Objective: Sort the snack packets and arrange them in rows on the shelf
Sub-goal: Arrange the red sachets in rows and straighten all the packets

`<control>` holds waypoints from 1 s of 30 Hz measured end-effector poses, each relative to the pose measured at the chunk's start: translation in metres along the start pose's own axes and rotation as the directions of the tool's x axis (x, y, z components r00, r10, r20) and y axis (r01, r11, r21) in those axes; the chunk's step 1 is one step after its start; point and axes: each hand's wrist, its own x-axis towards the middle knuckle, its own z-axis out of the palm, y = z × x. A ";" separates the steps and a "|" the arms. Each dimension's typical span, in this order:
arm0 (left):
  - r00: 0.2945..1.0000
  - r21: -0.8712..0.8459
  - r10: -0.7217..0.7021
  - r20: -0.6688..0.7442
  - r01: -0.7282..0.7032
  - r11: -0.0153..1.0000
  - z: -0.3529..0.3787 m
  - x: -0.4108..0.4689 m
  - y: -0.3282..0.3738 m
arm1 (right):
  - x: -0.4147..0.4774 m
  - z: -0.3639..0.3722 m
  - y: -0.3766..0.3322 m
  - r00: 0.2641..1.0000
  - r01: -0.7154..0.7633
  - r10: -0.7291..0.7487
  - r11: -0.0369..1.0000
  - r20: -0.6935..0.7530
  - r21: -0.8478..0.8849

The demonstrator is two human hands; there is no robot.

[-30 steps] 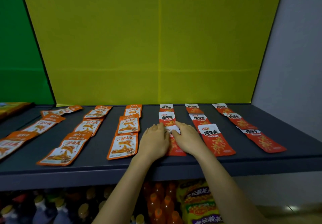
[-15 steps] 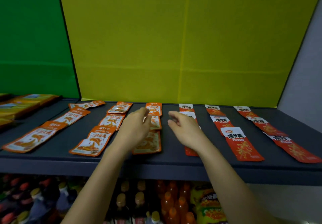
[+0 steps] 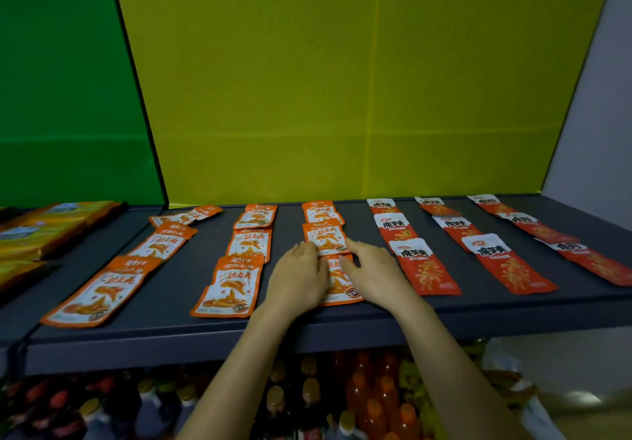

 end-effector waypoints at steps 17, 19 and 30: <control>0.981 -0.105 -0.177 0.072 0.184 0.977 -0.009 0.049 0.007 | 0.059 -0.010 -0.014 0.996 -0.091 0.093 0.992 -0.016 0.092; 0.978 -0.081 -0.200 0.061 0.205 0.975 -0.005 0.057 0.008 | 0.072 -0.005 -0.012 0.992 -0.123 0.123 0.990 -0.005 0.075; 0.982 -0.018 -0.185 -0.039 0.184 0.983 0.011 0.074 0.005 | 0.084 0.013 0.000 0.989 -0.127 0.125 0.992 -0.076 -0.017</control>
